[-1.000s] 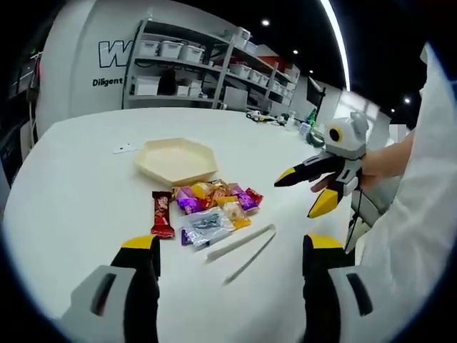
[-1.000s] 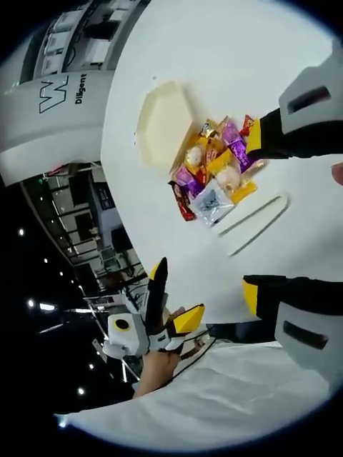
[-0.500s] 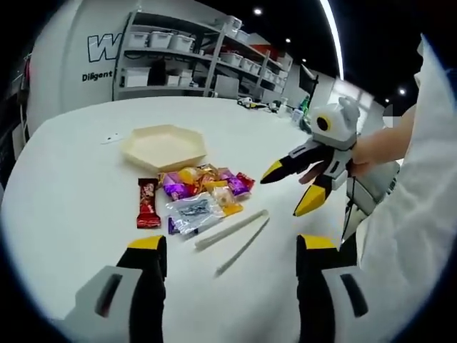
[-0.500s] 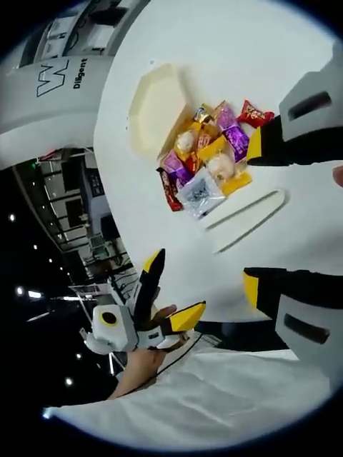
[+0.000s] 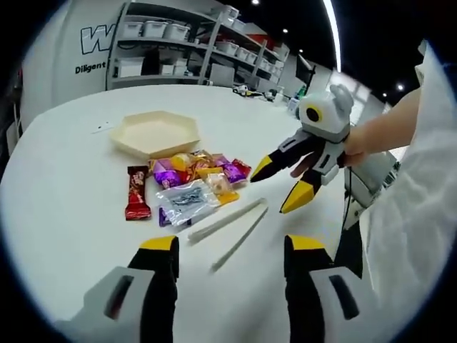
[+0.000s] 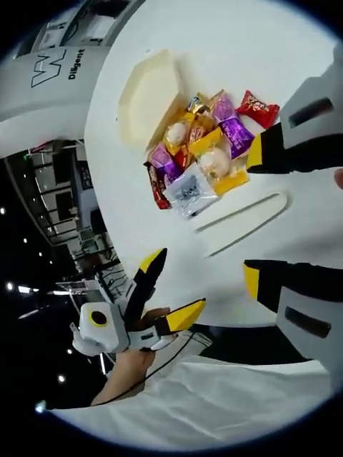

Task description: Place the target food into the container with the food tongs after gripping and lifting it, then release it inside without dropping or visibly crushing the food.

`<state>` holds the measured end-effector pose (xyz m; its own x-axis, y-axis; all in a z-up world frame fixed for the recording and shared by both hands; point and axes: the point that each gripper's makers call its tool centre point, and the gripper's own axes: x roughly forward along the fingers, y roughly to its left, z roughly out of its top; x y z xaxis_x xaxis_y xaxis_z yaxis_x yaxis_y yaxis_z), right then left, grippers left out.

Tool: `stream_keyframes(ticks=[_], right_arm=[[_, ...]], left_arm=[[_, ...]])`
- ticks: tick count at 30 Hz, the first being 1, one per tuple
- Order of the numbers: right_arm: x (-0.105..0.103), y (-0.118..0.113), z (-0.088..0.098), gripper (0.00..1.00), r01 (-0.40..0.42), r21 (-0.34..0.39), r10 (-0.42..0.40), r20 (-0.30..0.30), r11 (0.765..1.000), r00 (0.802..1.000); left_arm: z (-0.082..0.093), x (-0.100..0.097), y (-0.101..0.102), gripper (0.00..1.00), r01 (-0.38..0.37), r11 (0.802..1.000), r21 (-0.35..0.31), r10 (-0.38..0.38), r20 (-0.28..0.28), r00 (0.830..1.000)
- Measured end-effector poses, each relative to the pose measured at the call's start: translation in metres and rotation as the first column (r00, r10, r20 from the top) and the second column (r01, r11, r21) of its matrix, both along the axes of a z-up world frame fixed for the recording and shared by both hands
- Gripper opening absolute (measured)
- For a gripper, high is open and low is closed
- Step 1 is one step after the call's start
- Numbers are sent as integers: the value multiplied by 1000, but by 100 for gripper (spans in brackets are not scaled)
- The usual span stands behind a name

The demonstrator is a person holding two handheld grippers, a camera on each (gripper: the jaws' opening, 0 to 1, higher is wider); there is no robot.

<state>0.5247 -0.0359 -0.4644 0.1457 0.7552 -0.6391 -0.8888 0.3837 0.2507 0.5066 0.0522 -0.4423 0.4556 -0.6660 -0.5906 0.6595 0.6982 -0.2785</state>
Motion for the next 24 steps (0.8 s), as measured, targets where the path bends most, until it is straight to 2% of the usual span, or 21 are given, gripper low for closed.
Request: stream_keyframes(ticks=[4, 5, 6, 7, 14, 21, 24], right_arm=[[-4, 3, -4, 41, -36, -17, 36, -2, 999, 999], [-6, 4, -8, 41, -53, -28, 53, -7, 998, 999], [-7, 5, -10, 41, -63, -29, 63, -12, 998, 998], [-8, 4, -12, 40, -69, -35, 69, -12, 997, 998], [-16, 7, -17, 39, -130, -71, 129, -13, 989, 992], [-17, 6, -21, 38, -144, -82, 142, -24, 986, 990], [-17, 5, -21, 38, -167, -102, 167, -7, 981, 986]], left_arm=[[-9, -2, -2, 49, 22, 1000, 17, -22, -34, 999], [-12, -4, -2, 46, 33, 999, 22, -31, -49, 998], [-17, -10, -3, 43, 54, 998, 28, -52, -89, 995], [-18, -9, -4, 41, 53, 998, 28, -51, -85, 995], [-26, -14, -7, 37, 87, 995, 46, -81, -119, 990], [-30, -11, -9, 37, 95, 994, 53, -88, -128, 988], [-33, -11, -8, 38, 103, 993, 64, -94, -134, 987]])
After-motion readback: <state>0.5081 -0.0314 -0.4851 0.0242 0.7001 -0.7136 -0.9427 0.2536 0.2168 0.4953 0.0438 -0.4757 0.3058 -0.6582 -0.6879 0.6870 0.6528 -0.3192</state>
